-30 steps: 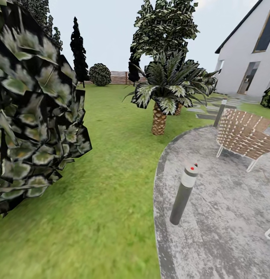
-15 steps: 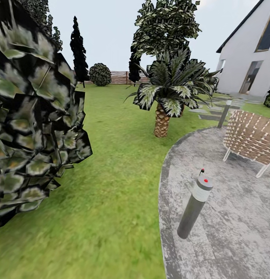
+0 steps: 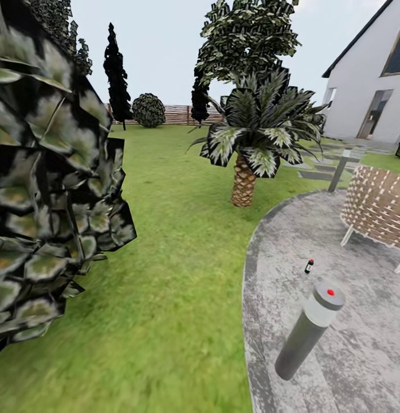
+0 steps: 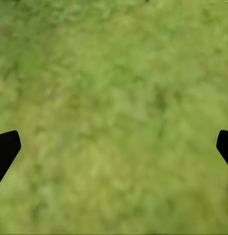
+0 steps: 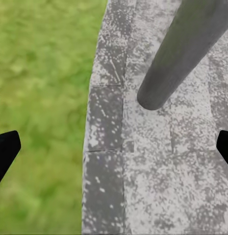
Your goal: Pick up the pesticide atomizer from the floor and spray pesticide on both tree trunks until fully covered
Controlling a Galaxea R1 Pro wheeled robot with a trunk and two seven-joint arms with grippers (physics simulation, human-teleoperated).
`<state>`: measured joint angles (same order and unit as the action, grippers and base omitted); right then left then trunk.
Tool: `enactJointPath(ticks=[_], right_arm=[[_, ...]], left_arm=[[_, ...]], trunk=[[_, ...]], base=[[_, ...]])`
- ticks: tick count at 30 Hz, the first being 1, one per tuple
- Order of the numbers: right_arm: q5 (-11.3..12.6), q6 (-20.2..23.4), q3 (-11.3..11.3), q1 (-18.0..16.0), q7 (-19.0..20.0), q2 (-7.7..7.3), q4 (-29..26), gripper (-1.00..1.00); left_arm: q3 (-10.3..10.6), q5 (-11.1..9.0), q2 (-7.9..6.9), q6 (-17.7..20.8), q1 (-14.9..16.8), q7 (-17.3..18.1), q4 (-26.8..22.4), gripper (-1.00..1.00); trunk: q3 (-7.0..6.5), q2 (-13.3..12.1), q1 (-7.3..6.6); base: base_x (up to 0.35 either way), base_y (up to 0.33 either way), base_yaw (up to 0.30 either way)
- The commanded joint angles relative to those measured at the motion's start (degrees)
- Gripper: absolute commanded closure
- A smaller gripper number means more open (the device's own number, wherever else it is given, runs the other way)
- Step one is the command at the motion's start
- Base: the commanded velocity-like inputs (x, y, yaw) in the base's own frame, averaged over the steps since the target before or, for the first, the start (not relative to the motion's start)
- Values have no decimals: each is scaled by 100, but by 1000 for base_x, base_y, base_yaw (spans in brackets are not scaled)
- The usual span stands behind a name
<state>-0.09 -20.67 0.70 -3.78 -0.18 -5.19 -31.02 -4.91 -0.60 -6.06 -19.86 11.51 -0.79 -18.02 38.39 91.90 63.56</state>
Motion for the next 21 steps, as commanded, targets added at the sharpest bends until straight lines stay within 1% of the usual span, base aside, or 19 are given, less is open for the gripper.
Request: enactJointPath(ticks=[1,21], right_arm=[[0,1,0,0,0,0,0,-100],[0,1,0,0,0,0,2,-100]], left_arm=[[0,0,0,0,0,0,0,-100],[-1,1,0,0,0,0,0,-100]], trunk=[[0,0,0],[0,0,0]], base=[[336,105,0],[336,97,0]])
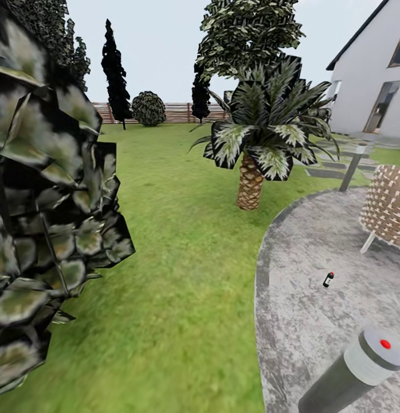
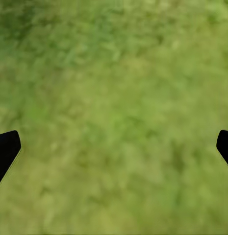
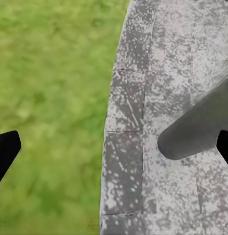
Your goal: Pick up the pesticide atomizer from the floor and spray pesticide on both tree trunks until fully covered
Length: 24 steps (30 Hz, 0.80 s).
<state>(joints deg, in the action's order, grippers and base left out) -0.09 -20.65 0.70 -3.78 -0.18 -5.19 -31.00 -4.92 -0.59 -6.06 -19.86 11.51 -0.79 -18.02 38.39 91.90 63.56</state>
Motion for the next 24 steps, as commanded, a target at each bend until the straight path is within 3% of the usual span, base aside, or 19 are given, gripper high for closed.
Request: enactJointPath(ticks=[1,7,18,24], right_arm=[[0,0,0,0,0,0,0,-100],[0,0,0,0,0,0,4,-100],[0,0,0,0,-2,0,0,-100],[0,0,0,0,-4,0,-3,-100]], left_arm=[[0,0,0,0,0,0,0,-100],[0,0,0,0,0,0,0,-100],[1,1,0,0,0,0,0,-100],[0,2,0,0,0,0,0,-100]], trunk=[[0,0,0],[0,0,0],[0,0,0],[0,0,0]], base=[[336,96,0],[336,91,-85],[336,84,-242],[336,87,-36]])
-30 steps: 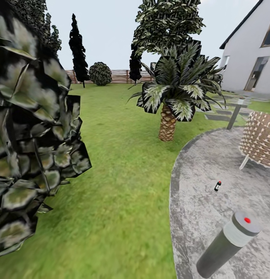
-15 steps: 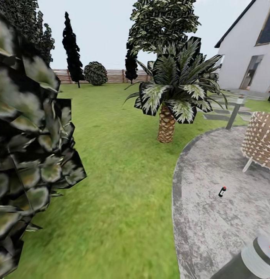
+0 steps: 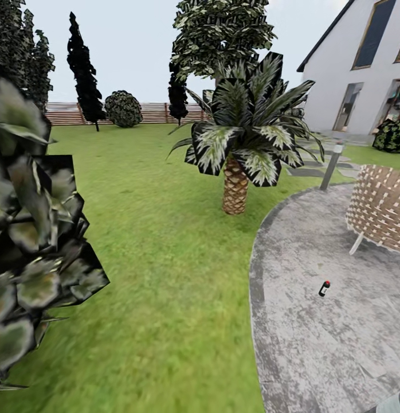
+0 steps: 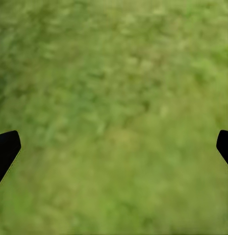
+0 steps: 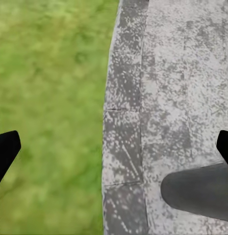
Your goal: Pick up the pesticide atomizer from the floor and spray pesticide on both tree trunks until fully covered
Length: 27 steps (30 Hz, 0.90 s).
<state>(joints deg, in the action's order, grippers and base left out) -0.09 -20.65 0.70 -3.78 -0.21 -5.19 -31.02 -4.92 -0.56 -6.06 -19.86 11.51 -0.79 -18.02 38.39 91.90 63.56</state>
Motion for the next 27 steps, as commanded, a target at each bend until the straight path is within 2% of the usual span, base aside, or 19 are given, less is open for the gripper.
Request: enactJointPath(ticks=[1,9,17,27], right_arm=[[0,0,0,0,0,0,0,-100],[0,0,0,0,-1,0,0,-100],[0,0,0,0,0,0,4,-100],[0,0,0,0,2,0,0,-100]], left_arm=[[0,0,0,0,0,0,0,-100],[0,2,0,0,0,0,0,-100],[0,4,0,0,0,0,0,-100],[0,4,0,0,0,0,0,-100]], trunk=[[0,0,0],[0,0,0],[0,0,0],[0,0,0]], base=[[336,105,-4],[331,123,-1],[329,21,-19],[330,0,-234]])
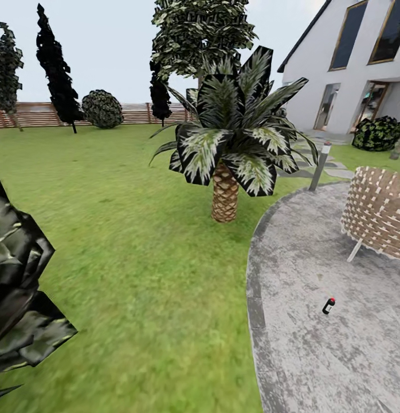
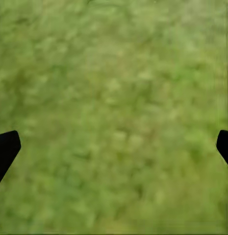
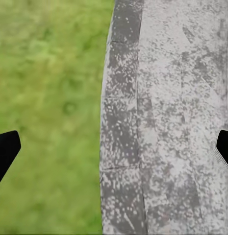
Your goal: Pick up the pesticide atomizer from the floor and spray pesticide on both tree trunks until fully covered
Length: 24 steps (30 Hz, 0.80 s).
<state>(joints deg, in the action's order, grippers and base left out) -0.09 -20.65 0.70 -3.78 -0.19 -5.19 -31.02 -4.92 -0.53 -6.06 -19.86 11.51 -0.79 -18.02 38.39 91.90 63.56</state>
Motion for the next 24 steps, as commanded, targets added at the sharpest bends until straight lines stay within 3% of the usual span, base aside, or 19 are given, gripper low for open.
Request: enactJointPath(ticks=[1,7,13,24], right_arm=[[0,0,0,0,1,0,0,-100],[0,0,0,0,0,0,0,-100],[0,-8,0,0,2,0,-1,-100],[7,-3,2,0,2,0,-4,-100]], left_arm=[[0,0,0,0,0,0,0,-100],[0,-2,0,0,0,0,0,-100],[2,0,0,0,0,0,0,-100],[9,-2,9,-1,0,0,0,-100]], trunk=[[0,0,0],[0,0,0],[0,0,0],[0,0,0]], base=[[323,0,-262],[310,0,-247],[256,0,-56],[25,0,-1]])
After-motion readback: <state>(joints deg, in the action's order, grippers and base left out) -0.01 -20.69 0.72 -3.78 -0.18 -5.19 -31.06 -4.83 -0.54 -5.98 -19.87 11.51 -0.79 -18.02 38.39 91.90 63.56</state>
